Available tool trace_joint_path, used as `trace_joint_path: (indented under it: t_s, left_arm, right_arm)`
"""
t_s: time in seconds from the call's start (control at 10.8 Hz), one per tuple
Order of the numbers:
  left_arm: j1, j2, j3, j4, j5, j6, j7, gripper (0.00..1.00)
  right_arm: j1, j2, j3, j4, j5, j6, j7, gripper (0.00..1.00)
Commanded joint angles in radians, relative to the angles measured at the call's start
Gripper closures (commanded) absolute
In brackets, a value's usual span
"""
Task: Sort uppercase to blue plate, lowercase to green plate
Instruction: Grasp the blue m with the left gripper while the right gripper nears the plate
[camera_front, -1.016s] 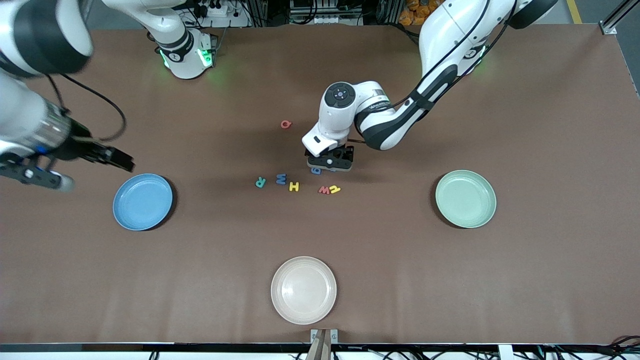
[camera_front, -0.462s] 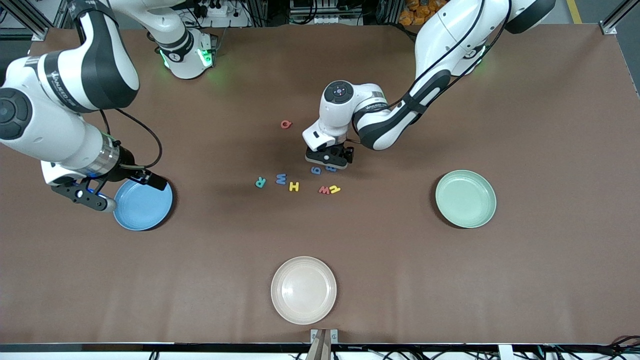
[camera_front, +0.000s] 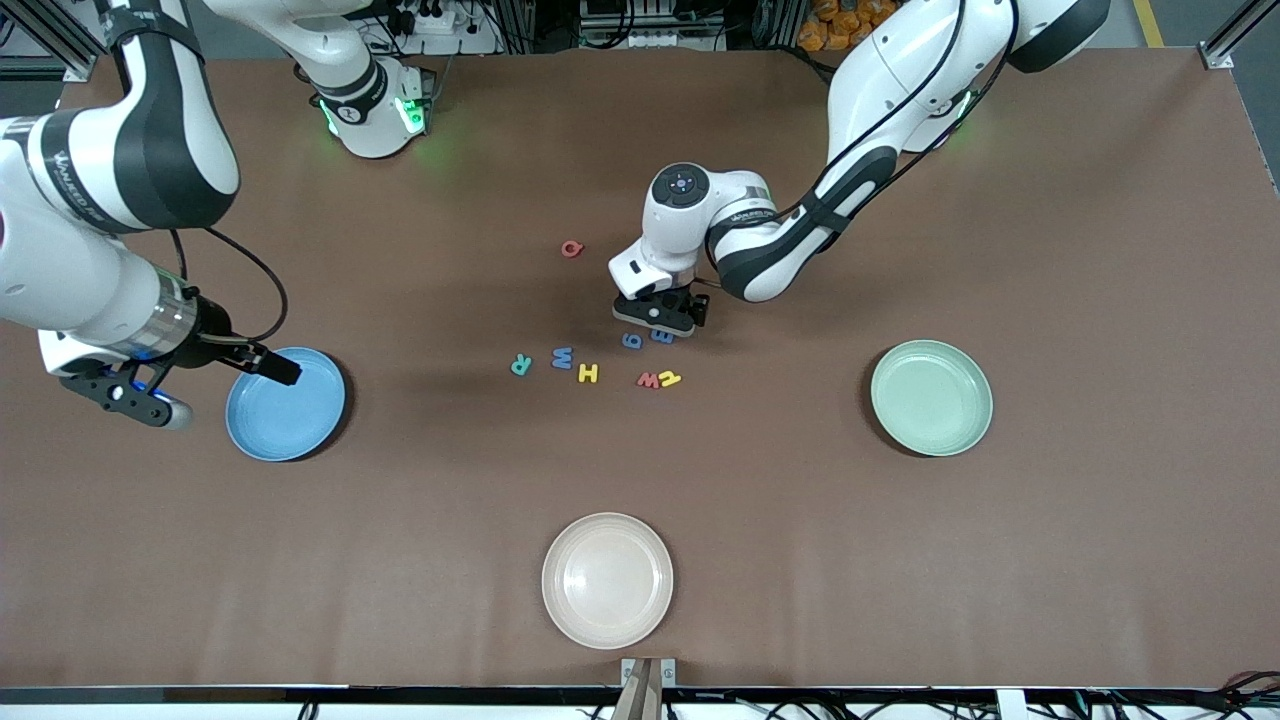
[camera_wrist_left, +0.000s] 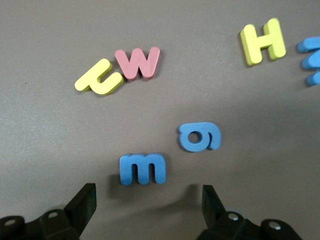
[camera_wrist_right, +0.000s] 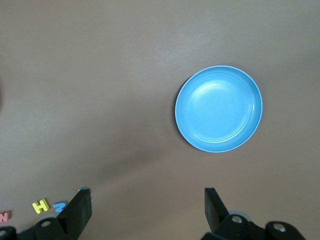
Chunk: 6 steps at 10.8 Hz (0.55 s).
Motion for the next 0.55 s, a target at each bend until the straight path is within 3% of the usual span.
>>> trace_joint_path:
  t_s: [0.0, 0.46]
  left_arm:
    - [0.017, 0.007, -0.002, -0.015, 0.057, 0.028, -0.008, 0.06]
    - [0.016, 0.015, 0.01, -0.014, 0.058, 0.047, -0.008, 0.2]
  right_arm:
    - [-0.006, -0.025, 0.004, -0.011, 0.012, -0.01, -0.011, 0.0]
    - [-0.013, -0.021, 0.002, -0.008, 0.014, -0.002, -0.011, 0.0]
